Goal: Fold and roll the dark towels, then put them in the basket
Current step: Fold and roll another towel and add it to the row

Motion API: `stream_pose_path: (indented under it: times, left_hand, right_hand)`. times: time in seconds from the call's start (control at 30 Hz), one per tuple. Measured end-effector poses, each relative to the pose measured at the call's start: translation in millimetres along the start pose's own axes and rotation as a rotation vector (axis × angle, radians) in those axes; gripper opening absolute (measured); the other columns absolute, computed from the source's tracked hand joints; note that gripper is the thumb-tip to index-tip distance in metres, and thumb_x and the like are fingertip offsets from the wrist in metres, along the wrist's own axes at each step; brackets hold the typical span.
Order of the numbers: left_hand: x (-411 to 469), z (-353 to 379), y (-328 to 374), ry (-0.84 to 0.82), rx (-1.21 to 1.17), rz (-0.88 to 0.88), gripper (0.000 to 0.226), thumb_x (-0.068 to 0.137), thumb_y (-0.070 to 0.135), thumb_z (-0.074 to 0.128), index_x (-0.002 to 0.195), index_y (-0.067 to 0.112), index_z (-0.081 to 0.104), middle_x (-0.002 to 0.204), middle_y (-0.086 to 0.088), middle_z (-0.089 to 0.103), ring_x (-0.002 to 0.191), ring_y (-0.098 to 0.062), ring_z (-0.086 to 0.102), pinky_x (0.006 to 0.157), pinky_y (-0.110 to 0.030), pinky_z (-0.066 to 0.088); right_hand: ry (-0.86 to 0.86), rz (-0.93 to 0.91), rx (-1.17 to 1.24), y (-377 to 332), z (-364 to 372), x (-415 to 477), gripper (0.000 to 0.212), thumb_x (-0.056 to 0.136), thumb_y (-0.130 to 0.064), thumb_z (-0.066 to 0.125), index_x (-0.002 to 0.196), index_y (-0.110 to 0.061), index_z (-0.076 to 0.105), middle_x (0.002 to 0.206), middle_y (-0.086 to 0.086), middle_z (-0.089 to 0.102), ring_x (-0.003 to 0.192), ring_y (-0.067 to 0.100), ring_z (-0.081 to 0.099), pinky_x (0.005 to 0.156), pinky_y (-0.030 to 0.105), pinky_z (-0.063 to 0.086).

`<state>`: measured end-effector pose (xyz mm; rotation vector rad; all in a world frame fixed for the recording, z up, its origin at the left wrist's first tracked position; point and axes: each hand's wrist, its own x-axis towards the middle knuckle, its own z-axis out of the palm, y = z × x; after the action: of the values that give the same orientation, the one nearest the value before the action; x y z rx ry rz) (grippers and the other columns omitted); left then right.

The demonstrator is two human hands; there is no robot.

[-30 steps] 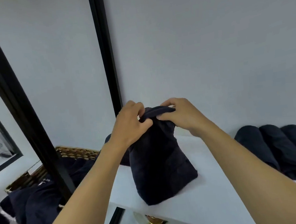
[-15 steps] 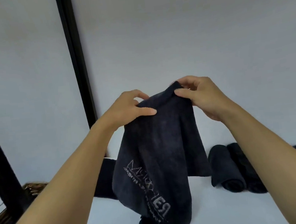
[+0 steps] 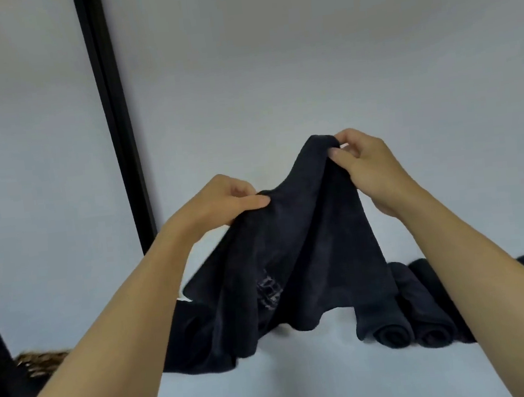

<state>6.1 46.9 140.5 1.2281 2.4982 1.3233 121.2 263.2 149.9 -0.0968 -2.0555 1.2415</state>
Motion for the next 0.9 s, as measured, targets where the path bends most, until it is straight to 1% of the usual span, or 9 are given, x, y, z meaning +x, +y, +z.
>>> stream_pose_path:
  times: [0.13, 0.23, 0.3, 0.47, 0.57, 0.63, 0.77, 0.83, 0.9]
  left_hand:
    - [-1.6, 23.6, 24.5, 0.066, -0.29, 0.11, 0.021, 0.094, 0.03, 0.061, 0.107, 0.015, 0.068, 0.098, -0.008, 0.074, 0.081, -0.021, 0.07, 0.074, -0.029, 0.057]
    - [-1.6, 34.9, 34.5, 0.141, -0.443, 0.158, 0.025, 0.093, 0.029, 0.063, 0.11, 0.011, 0.068, 0.093, -0.012, 0.072, 0.076, -0.025, 0.068, 0.073, -0.033, 0.058]
    - [-2.7, 36.6, 35.4, 0.194, -0.499, 0.177, 0.026, 0.093, 0.026, 0.065, 0.112, 0.009, 0.067, 0.089, -0.011, 0.073, 0.073, -0.026, 0.07, 0.075, -0.038, 0.059]
    - [-6.2, 43.3, 41.3, 0.257, -0.478, 0.214, 0.027, 0.09, 0.027, 0.068, 0.11, 0.01, 0.069, 0.091, -0.012, 0.075, 0.08, -0.027, 0.073, 0.074, -0.038, 0.061]
    - [-4.1, 46.1, 39.6, 0.329, -0.368, 0.223, 0.017, 0.089, 0.015, 0.062, 0.102, 0.013, 0.073, 0.087, -0.005, 0.075, 0.082, -0.02, 0.073, 0.075, -0.038, 0.06]
    - [-2.4, 44.8, 36.4, 0.352, -0.317, 0.189, 0.024, 0.086, 0.01, 0.054, 0.095, 0.016, 0.075, 0.085, -0.002, 0.075, 0.084, -0.019, 0.071, 0.078, -0.042, 0.06]
    - [-1.4, 43.3, 34.7, 0.342, -0.357, 0.13, 0.033, 0.088, 0.025, 0.051, 0.089, -0.003, 0.068, 0.086, -0.023, 0.067, 0.075, -0.023, 0.063, 0.072, -0.047, 0.057]
    - [-0.5, 42.2, 32.9, 0.318, -0.328, 0.131, 0.046, 0.089, 0.041, 0.06, 0.084, -0.005, 0.067, 0.075, -0.02, 0.064, 0.068, -0.023, 0.062, 0.067, -0.039, 0.054]
    - [3.3, 37.0, 28.1, 0.292, -0.19, 0.152, 0.04, 0.084, 0.041, 0.068, 0.083, 0.002, 0.072, 0.076, -0.011, 0.071, 0.071, -0.025, 0.068, 0.071, -0.04, 0.056]
  right_hand:
    - [-0.171, -0.099, -0.027, -16.4, 24.2, -8.1, 0.015, 0.098, -0.028, 0.054, 0.094, -0.031, 0.068, 0.09, 0.007, 0.071, 0.078, 0.02, 0.069, 0.074, 0.033, 0.055]
    - [-0.198, -0.142, -0.028, -23.2, 33.6, -7.7, 0.021, 0.098, -0.018, 0.053, 0.094, -0.029, 0.07, 0.09, 0.006, 0.073, 0.076, 0.015, 0.069, 0.072, 0.028, 0.055]
    - [-0.191, -0.121, -0.017, -24.4, 34.0, -6.9, 0.018, 0.096, -0.017, 0.055, 0.094, -0.026, 0.07, 0.091, 0.01, 0.072, 0.074, 0.016, 0.068, 0.071, 0.031, 0.055]
    - [-0.166, -0.074, 0.005, -16.1, 31.1, -6.3, 0.007, 0.093, -0.022, 0.059, 0.094, -0.018, 0.065, 0.09, 0.018, 0.07, 0.071, 0.026, 0.067, 0.068, 0.039, 0.056]
    - [-0.159, -0.059, 0.037, -11.5, 30.3, -6.1, 0.005, 0.092, -0.022, 0.063, 0.091, -0.018, 0.066, 0.079, 0.009, 0.066, 0.066, 0.017, 0.063, 0.063, 0.03, 0.052]
    - [-0.162, -0.043, 0.053, -7.5, 30.8, -7.6, 0.011, 0.09, -0.027, 0.068, 0.091, -0.017, 0.066, 0.078, 0.008, 0.066, 0.064, 0.014, 0.061, 0.061, 0.027, 0.05]
    - [-0.127, -0.038, 0.024, -2.0, 31.3, -8.8, 0.016, 0.087, -0.032, 0.071, 0.087, -0.016, 0.067, 0.083, 0.015, 0.07, 0.066, 0.014, 0.062, 0.065, 0.029, 0.051]
    - [-0.104, -0.077, -0.029, -2.3, 31.3, -7.1, 0.017, 0.085, -0.033, 0.072, 0.085, -0.017, 0.066, 0.075, 0.009, 0.065, 0.064, 0.011, 0.058, 0.064, 0.029, 0.049]
    - [-0.103, -0.12, -0.073, -3.2, 30.8, -5.0, 0.018, 0.085, -0.034, 0.072, 0.087, -0.017, 0.066, 0.077, 0.011, 0.066, 0.067, 0.012, 0.059, 0.067, 0.032, 0.051]
